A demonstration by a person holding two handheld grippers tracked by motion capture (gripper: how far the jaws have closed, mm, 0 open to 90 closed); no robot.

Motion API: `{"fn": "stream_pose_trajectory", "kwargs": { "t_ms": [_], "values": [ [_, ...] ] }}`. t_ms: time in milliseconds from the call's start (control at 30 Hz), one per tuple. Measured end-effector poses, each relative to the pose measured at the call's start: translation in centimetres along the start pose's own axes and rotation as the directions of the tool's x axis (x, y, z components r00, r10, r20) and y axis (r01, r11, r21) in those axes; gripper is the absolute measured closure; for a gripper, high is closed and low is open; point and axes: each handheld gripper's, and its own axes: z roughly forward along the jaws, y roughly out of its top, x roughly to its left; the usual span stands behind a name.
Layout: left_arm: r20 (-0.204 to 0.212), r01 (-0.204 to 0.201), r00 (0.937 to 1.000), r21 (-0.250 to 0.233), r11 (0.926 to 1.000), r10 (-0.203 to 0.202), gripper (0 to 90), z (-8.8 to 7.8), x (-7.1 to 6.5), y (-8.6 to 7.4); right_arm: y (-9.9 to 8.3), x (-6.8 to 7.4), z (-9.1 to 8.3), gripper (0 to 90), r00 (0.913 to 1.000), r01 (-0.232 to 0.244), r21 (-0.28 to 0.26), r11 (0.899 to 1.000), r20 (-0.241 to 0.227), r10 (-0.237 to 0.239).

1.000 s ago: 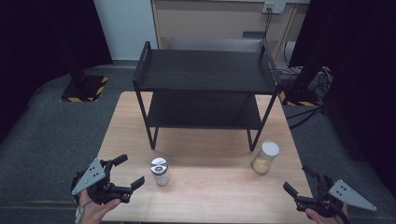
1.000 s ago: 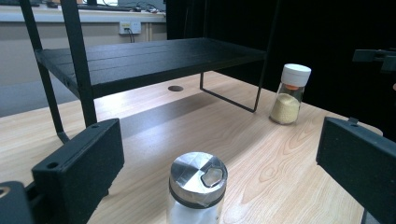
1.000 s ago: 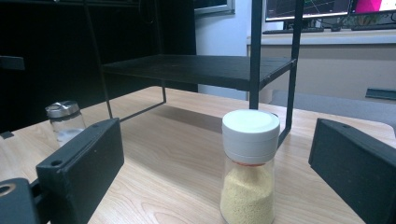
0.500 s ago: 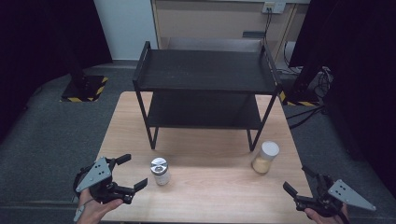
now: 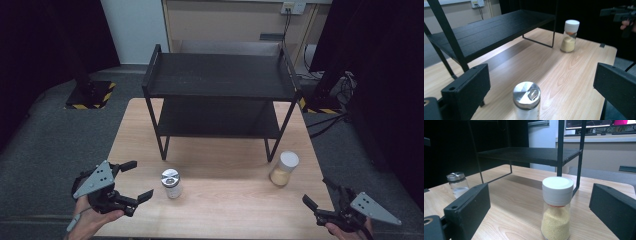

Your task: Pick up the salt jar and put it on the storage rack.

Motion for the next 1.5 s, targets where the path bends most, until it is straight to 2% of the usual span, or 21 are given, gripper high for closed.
{"fn": "stream_pose_trajectory", "kwargs": {
  "t_ms": [100, 167, 267, 433, 533, 667, 900, 1033, 1100, 1200, 1300, 1367, 1467, 1500],
  "values": [
    [0.0, -0.01, 0.9999, 0.009, 0.9999, 0.01, 0.0, -0.3, 0.2, 0.7, 0.0, 0.0, 0.0, 3.7, 1.0, 0.0, 0.001, 1.0, 0.001, 0.0],
    [0.007, 0.01, 0.9999, -0.007, 0.9999, -0.01, 0.0, -0.4, 0.4, 0.7, 0.0, 0.0, 0.1, 3.7, 1.0, 0.001, 0.001, 1.0, 0.001, -0.001],
    [0.003, 0.004, 1.0, 0.001, 1.0, -0.004, 0.0, -0.4, 0.6, 1.1, 0.0, 0.0, 0.1, 3.8, 1.0, 0.004, 0.003, 1.0, 0.0, -0.004],
    [-0.004, 0.007, 1.0, 0.042, 0.9991, -0.007, 0.0, 0.2, 1.1, 1.8, 0.0, 0.0, 0.1, 3.8, 1.0, 0.005, 0.004, 1.0, 0.001, -0.005],
    [0.003, 0.021, 0.9998, 0.069, 0.9974, -0.021, 0.0, 1.0, 1.8, 1.7, 0.0, 0.0, 0.1, 3.8, 1.0, 0.006, 0.004, 1.0, 0.001, -0.006],
    [0.003, 0.009, 0.9999, 0.13, 0.9914, -0.01, 0.0, 2.5, 2.4, 1.6, 0.0, 0.0, 0.1, 3.9, 1.0, 0.006, 0.004, 1.0, 0.002, -0.006],
    [0.037, 0.013, 0.9991, 0.18, 0.9837, -0.02, 0.9, 5.0, 3.4, 0.8, 0.0, 0.0, 0.1, 3.9, 1.0, 0.007, 0.005, 1.0, 0.002, -0.007],
    [0.047, 0.013, 0.9986, 0.212, 0.9772, -0.024, 1.3, 6.3, 3.5, 0.5, 0.0, 0.0, 0.0, 3.9, 1.0, 0.007, 0.004, 1.0, 0.003, -0.007],
    [0.041, 0.001, 0.9991, 0.231, 0.9728, -0.011, 1.4, 7.0, 3.2, 0.5, 0.0, 0.0, 0.0, 3.9, 1.0, 0.007, 0.005, 1.0, 0.003, -0.007],
    [0.048, 0.011, 0.9986, 0.243, 0.97, -0.023, 1.6, 8.0, 3.1, 0.1, 0.0, 0.1, 0.0, 4.0, 1.0, 0.008, 0.005, 1.0, 0.002, -0.008],
    [0.049, 0.0, 0.9987, 0.266, 0.9641, -0.014, 2.1, 8.9, 3.1, -0.2, 0.0, 0.1, 0.0, 4.0, 1.0, 0.009, 0.006, 1.0, 0.002, -0.009],
    [0.048, 0.007, 0.9986, 0.263, 0.9646, -0.021, 2.4, 9.4, 3.0, -0.5, 0.0, 0.0, 0.0, 4.1, 1.0, 0.008, 0.005, 1.0, 0.001, -0.008],
    [0.04, -0.005, 0.9992, 0.278, 0.9607, -0.006, 3.7, 10.2, 2.8, -0.7, 0.0, 0.1, 0.0, 4.6, 0.9999, 0.011, 0.005, 1.0, 0.002, -0.011],
    [0.043, 0.006, 0.9989, 0.276, 0.9612, -0.019, 3.8, 10.4, 2.9, -1.0, 0.0, 0.1, 0.0, 4.6, 0.9999, 0.012, 0.004, 1.0, 0.002, -0.012]
  ]
}}
